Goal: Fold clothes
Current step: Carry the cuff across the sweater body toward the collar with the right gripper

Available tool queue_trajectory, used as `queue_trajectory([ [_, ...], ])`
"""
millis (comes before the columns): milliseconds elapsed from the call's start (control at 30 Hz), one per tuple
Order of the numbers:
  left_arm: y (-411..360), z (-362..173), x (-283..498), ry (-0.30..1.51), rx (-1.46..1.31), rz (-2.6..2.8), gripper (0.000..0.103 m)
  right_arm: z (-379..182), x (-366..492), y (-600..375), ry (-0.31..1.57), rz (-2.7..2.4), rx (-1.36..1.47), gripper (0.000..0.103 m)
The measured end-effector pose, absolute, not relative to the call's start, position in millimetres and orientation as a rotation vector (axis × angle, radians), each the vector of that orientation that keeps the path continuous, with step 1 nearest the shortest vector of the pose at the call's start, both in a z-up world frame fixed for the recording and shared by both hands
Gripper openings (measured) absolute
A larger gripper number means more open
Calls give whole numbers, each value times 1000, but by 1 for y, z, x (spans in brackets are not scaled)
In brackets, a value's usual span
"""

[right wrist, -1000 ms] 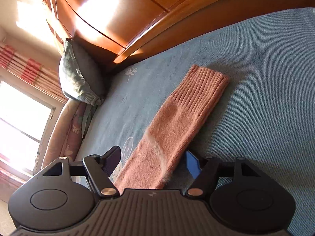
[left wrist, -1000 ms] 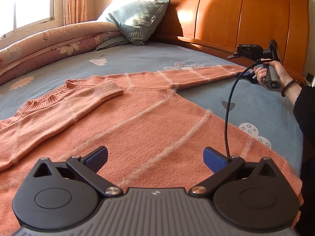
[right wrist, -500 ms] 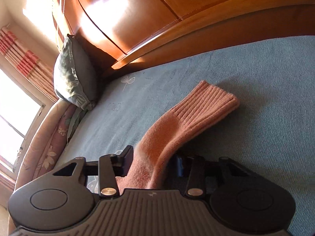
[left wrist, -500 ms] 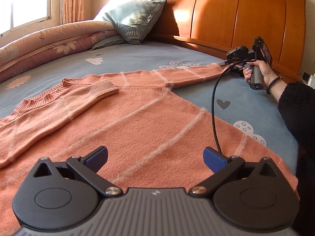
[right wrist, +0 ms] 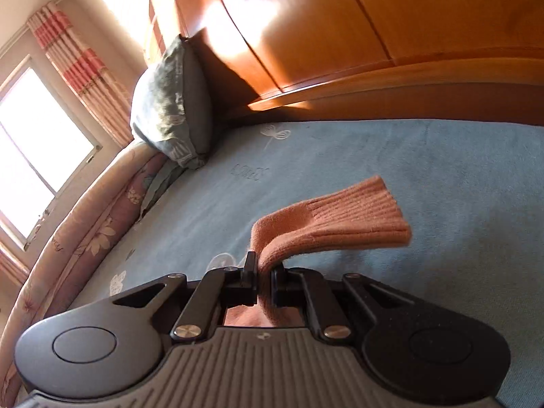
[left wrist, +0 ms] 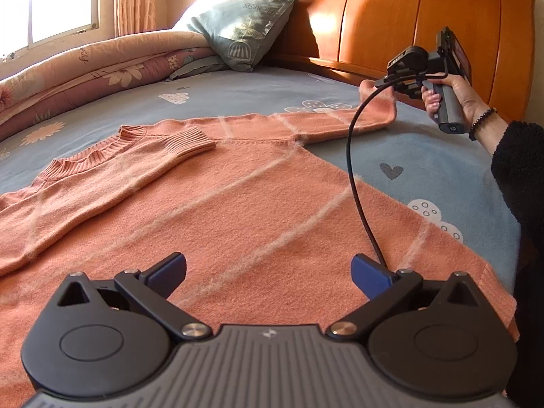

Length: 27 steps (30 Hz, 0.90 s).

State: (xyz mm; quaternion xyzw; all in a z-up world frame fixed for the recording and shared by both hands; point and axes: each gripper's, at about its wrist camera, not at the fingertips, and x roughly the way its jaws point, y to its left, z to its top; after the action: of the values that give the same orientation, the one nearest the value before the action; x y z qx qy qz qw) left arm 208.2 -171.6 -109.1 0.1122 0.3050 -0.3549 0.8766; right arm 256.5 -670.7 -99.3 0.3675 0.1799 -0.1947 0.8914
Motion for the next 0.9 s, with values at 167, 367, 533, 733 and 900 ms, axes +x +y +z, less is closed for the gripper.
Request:
queue_trajectory([
  [167, -153, -108, 211, 664, 167, -703, 102, -75, 283, -619, 385, -285, 691, 9],
  [367, -127, -102, 209, 663, 123, -681, 102, -56, 315, -549, 403, -173, 633, 9],
  [533, -99, -94, 212, 670, 28, -653, 102, -51, 340, -483, 440, -87, 535, 9],
  [733, -64, -91, 215, 689, -90, -628, 102, -50, 363, -406, 462, 16, 378, 9],
  [900, -47, -91, 216, 707, -98, -565, 102, -56, 371, -355, 472, 90, 227, 9],
])
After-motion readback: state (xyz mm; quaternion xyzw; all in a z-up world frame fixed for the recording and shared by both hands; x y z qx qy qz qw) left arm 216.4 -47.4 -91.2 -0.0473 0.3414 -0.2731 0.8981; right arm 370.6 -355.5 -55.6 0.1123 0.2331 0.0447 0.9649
